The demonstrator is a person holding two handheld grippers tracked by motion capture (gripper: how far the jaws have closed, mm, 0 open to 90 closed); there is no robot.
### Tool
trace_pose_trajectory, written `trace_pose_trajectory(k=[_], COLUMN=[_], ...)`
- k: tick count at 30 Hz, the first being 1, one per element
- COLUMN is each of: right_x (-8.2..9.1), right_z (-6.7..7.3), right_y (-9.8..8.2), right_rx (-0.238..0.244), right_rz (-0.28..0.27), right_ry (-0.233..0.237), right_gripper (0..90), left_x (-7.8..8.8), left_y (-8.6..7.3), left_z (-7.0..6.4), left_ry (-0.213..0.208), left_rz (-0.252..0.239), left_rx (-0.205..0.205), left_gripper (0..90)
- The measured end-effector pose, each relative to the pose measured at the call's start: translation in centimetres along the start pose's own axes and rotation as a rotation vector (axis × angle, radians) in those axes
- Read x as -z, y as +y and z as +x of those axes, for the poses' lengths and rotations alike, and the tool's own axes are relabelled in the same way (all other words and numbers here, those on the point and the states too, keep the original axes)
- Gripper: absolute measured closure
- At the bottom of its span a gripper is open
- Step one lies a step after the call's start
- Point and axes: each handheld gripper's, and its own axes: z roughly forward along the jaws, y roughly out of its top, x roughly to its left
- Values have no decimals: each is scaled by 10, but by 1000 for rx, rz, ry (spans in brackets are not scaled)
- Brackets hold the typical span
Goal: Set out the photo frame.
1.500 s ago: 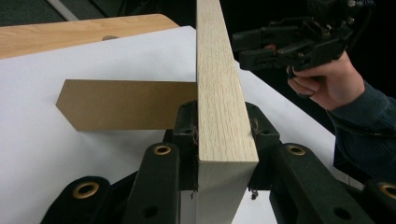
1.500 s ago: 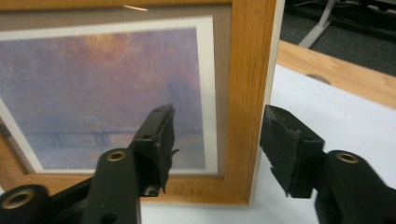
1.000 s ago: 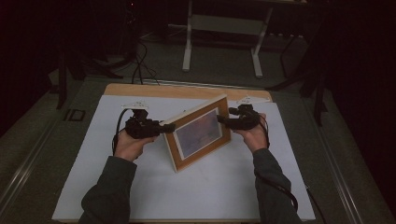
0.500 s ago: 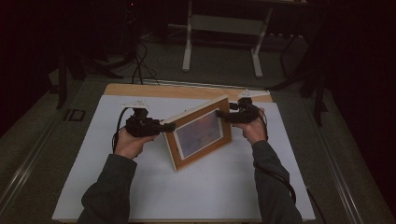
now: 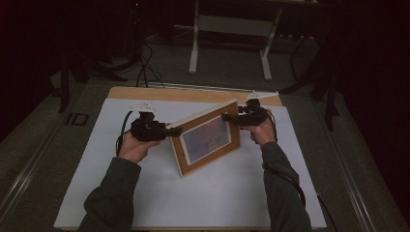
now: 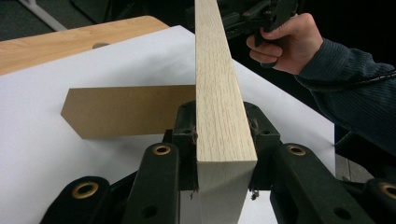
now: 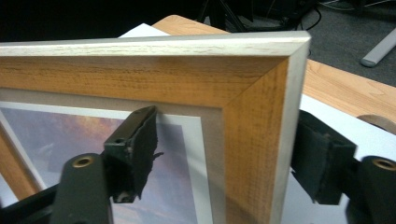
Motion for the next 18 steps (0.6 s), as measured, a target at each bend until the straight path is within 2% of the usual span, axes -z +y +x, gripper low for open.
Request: trace_pose_trajectory(k=[14,18], right_x=[11,12], right_z=[-3,-1], right_y=[-5,-7], right_rx=[-15,-19], right_rz=[0,-12], right_ry=[-11,-27], right_gripper=[388,390], left_x=[-4,-4], left_y=[1,1], left_z=[5,6], left_ry=[-3,-4], left_rz=[-22,-25], left_rx=[14,15], left_gripper=[716,716])
